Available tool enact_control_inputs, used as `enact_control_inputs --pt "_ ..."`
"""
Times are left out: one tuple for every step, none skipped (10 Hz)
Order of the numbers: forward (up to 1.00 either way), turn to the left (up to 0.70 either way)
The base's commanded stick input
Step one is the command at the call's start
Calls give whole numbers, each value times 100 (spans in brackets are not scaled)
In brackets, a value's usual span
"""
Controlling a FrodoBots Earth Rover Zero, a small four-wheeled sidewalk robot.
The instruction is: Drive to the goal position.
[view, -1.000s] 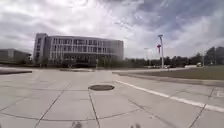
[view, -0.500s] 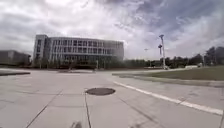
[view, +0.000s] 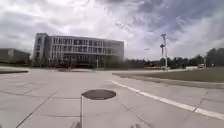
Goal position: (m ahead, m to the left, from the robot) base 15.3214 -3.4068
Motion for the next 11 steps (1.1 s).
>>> enact_control_inputs --pt "70 0" --pt "70 0" --pt "70 0" --pt "70 0" --pt "70 0" --pt "70 0" --pt "70 0" --pt "70 0" --pt "70 0" --pt "70 0" --pt "70 0"
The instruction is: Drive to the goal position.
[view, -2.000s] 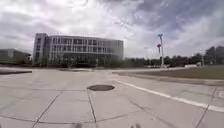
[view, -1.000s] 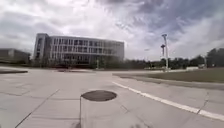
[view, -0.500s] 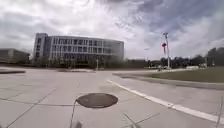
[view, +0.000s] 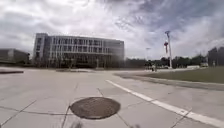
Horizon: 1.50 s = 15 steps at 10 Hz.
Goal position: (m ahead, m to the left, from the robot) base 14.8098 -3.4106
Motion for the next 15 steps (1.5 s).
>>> enact_control_inputs --pt "70 0" --pt "70 0" --pt "70 0" --pt "70 0" --pt "70 0" --pt "70 0" --pt "70 0" --pt "70 0" --pt "70 0" --pt "70 0" --pt "70 0" --pt "70 0" --pt "70 0" --pt "70 0" --pt "70 0"
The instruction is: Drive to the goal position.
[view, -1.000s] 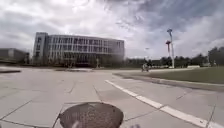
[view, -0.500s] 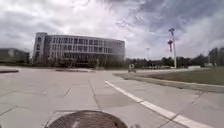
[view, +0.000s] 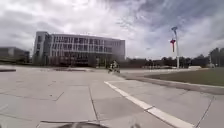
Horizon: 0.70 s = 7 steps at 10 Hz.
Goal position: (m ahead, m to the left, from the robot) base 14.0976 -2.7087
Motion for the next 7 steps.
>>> enact_control_inputs --pt "70 0" --pt "70 0" --pt "70 -21" --pt "70 -6" --pt "70 0" --pt "70 0" --pt "70 0"
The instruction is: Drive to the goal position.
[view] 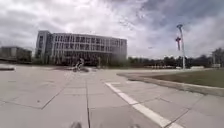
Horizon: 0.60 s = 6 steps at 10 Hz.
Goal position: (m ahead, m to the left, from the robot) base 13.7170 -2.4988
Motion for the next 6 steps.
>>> enact_control_inputs --pt "70 0" --pt "70 0" --pt "70 0" --pt "70 0" --pt "70 0" --pt "70 0"
